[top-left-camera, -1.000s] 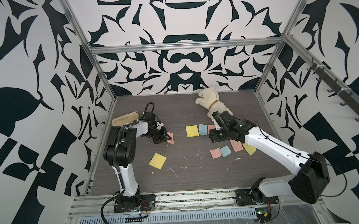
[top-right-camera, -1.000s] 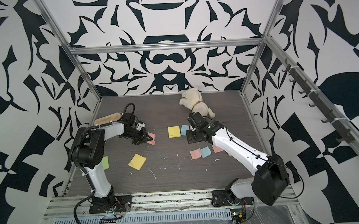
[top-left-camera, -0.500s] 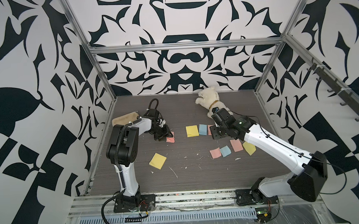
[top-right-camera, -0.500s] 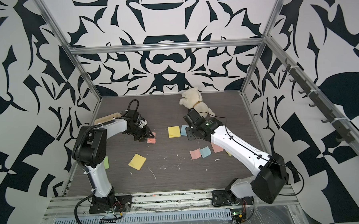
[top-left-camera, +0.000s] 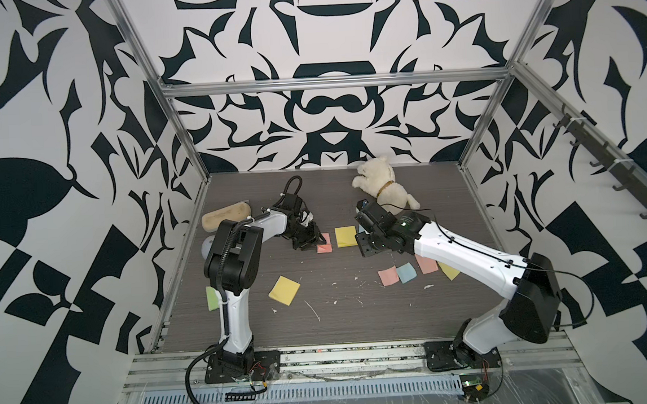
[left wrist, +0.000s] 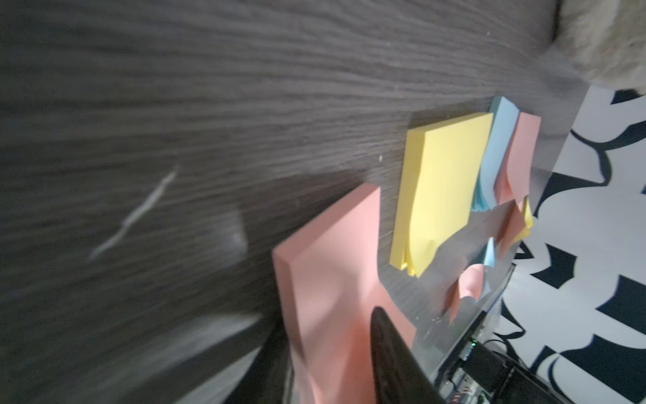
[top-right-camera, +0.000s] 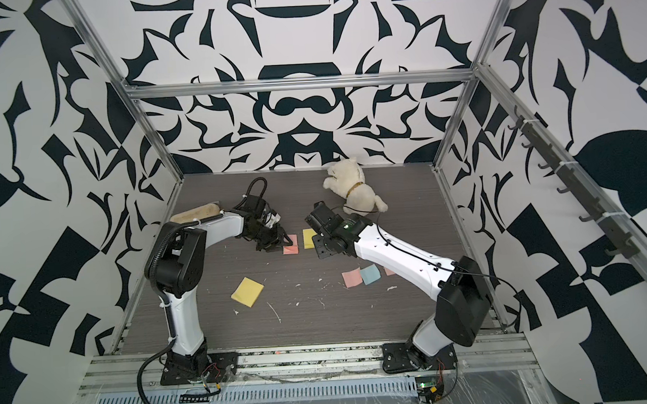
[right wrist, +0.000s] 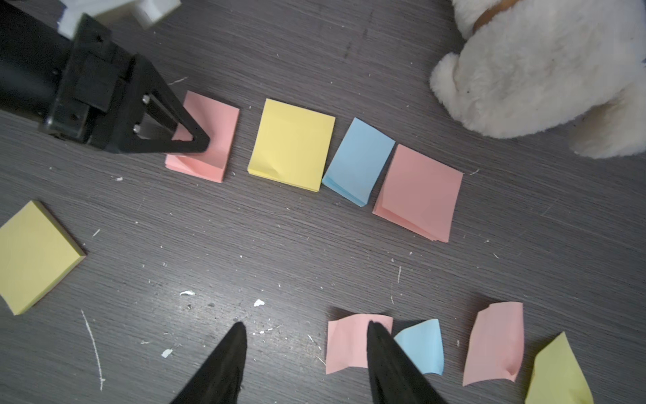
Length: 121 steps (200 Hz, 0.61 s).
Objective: Tear off pages from different memo pads
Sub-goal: Place the memo pad at the center of the board, then adjust the memo pad at the center of the board.
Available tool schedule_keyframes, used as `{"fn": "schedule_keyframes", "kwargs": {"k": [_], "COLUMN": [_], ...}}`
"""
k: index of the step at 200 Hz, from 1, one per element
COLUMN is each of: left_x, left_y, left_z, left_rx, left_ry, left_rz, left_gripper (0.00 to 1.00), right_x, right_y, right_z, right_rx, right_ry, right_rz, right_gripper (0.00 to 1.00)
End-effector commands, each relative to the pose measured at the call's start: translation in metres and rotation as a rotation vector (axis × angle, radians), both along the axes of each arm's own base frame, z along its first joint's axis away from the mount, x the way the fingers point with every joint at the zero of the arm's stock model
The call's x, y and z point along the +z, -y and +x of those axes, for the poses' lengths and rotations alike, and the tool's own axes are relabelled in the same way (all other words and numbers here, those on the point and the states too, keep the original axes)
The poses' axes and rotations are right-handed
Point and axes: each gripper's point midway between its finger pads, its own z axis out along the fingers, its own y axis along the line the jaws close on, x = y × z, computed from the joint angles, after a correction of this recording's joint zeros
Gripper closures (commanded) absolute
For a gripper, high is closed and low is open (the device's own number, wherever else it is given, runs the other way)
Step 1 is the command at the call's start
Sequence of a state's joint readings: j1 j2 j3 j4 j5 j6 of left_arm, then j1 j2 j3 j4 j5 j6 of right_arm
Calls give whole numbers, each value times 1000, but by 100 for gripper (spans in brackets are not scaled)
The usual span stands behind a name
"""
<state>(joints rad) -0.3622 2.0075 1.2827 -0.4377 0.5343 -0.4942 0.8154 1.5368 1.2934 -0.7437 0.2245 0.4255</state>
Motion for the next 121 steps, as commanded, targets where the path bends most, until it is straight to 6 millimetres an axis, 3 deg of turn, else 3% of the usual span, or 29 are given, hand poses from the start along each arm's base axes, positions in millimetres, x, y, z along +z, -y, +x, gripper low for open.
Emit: {"fn": "schedule_keyframes", "kwargs": {"k": [1,27,42,74,84,104,121], "left_x": [12,46,54,26,18,37,31], "left_y": [-27,-66,-84,-137,-156,-181,-189], "left_z": [-4,-10,-27,-103,-118,-111,-111], "left_rx": [50,117,139,261,314,411,494], "left_ry": [9,93,92,5,12,119,97], "left_rz": [66,70,88,266,348,488,473], "left_gripper": [52,40,38,41,39,27,26], "right_x": [1,-14,-25,-57,-70,-90,-101], "right_y": [-46,-89,-106,-138,-148,-165,-178], "right_z": [-16,-37,-46,-79,-88,-96,-98], "right_rx": [57,99,92,44,16,-45,-73], "right_ry": [-26,-67,-124,-255,-291,-341,-386], "right_rz": [101,188,243,308,336,405,445], "right_gripper": [41,41,41,43,43,43,43]}}
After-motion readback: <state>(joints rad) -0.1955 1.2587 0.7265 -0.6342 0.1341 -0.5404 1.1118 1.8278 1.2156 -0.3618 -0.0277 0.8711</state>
